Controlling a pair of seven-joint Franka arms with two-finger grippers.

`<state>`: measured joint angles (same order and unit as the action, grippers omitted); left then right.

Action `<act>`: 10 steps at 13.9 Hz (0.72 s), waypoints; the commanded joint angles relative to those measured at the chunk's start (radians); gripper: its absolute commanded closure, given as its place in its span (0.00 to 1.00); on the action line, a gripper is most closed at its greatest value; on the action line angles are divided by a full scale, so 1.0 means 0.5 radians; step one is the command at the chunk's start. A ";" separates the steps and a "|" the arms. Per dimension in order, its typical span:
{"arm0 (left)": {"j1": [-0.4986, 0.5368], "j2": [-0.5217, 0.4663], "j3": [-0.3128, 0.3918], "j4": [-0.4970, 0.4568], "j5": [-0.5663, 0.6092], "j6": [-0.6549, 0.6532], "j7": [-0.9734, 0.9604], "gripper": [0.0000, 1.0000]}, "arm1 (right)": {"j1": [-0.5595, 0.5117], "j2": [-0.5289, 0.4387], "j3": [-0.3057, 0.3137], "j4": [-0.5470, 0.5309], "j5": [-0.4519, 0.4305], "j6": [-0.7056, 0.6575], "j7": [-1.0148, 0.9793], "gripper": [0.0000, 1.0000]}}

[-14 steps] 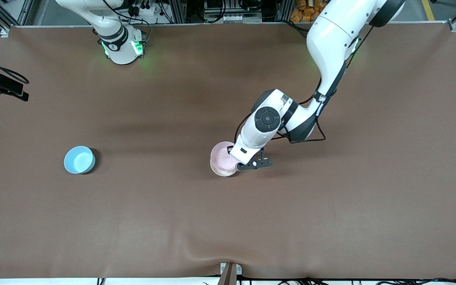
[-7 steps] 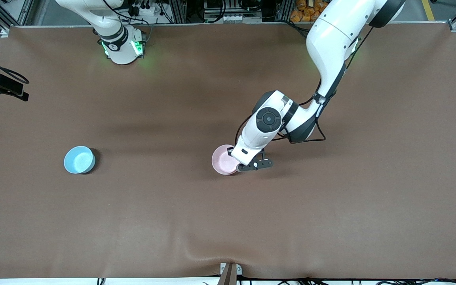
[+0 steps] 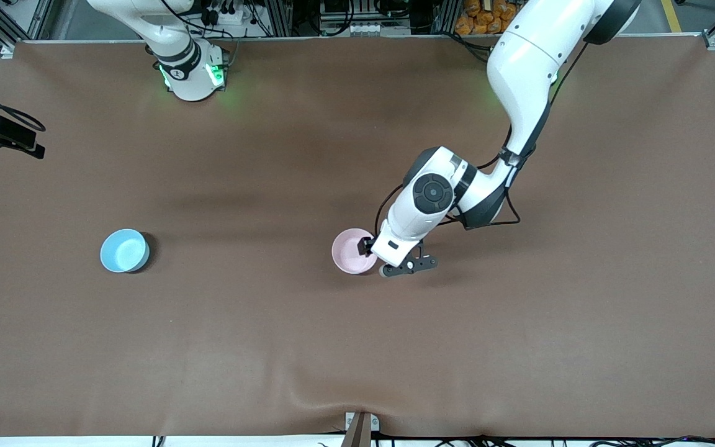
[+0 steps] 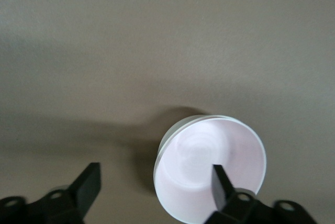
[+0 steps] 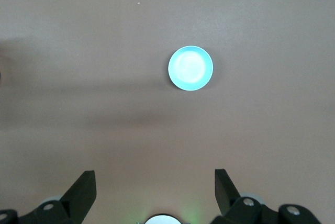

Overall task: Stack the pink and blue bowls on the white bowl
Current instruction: 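Withdraw the left gripper while the right gripper reaches the blue bowl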

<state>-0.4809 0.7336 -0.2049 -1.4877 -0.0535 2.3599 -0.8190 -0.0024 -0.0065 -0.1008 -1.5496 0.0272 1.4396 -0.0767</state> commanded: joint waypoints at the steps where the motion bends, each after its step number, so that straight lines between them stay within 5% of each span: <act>1: 0.041 -0.135 0.057 -0.019 -0.025 -0.099 0.009 0.00 | -0.017 0.001 0.005 0.034 0.013 -0.020 -0.006 0.00; 6: 0.305 -0.350 0.091 -0.016 0.251 -0.338 0.162 0.00 | -0.029 0.007 0.002 0.040 0.016 -0.017 -0.006 0.00; 10: 0.547 -0.412 0.085 -0.016 0.267 -0.394 0.569 0.00 | 0.008 0.187 0.008 0.040 0.032 -0.023 0.009 0.00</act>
<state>-0.2511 0.5537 -0.1532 -1.4738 0.0584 2.1805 -0.6083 -0.0039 0.0289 -0.1012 -1.5477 0.0276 1.4377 -0.0767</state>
